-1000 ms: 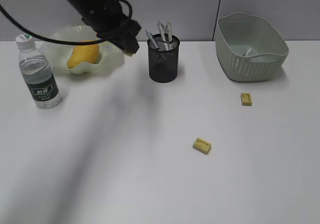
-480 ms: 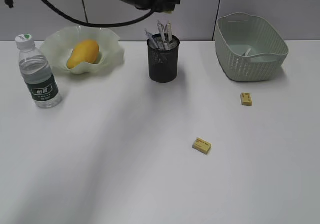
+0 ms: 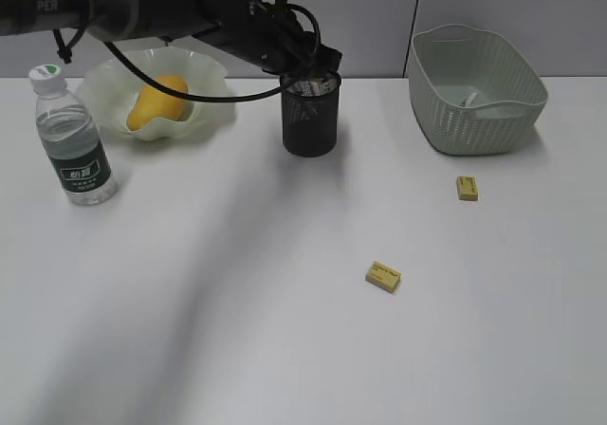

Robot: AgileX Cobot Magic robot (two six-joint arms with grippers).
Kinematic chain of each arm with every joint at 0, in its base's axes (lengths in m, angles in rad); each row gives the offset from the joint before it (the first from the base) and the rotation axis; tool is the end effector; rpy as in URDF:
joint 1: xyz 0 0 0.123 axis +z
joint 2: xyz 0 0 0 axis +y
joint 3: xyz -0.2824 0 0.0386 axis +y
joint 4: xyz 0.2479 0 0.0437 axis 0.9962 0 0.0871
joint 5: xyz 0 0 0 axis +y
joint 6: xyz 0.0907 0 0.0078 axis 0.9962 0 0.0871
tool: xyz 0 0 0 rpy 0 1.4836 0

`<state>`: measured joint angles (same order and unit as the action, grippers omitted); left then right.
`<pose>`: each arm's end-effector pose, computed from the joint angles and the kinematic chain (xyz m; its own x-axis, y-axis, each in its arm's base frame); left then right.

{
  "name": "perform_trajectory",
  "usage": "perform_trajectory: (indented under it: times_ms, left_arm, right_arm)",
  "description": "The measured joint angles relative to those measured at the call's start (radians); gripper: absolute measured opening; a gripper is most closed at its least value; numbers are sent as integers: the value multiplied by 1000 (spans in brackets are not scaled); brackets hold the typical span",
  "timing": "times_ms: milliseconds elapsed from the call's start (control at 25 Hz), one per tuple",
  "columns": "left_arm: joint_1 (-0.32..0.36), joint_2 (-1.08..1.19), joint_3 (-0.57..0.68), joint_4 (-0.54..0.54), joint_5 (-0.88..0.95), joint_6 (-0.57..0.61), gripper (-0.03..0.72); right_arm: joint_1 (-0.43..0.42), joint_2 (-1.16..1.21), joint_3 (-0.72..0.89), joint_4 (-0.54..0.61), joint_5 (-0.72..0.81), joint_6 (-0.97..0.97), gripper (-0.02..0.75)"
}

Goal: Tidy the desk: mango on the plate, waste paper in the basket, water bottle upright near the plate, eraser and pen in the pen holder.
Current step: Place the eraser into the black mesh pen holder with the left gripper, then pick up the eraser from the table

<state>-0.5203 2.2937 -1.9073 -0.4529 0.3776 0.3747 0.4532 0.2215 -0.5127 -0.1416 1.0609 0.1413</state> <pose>0.4558 -0.2781 0.2024 -0.5489 0.2576 -0.7952 0.5760 0.8060 -0.1366 0.0302 0.0022 0.2790 -0.5876 -0.2069 -0.7822 -0.3069 0.9515 -0.0212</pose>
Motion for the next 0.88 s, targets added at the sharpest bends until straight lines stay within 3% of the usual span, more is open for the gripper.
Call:
perform_trajectory:
  times_ms: [160, 480, 880]
  left_arm:
    - [0, 4, 0, 14, -3, 0, 247]
    - [0, 2, 0, 72, -10, 0, 451]
    - [0, -115, 0, 105, 97, 0, 467]
  right_arm:
    - [0, 0, 0, 0, 0, 0, 477]
    - [0, 0, 0, 0, 0, 0, 477]
    - [0, 0, 0, 0, 0, 0, 477]
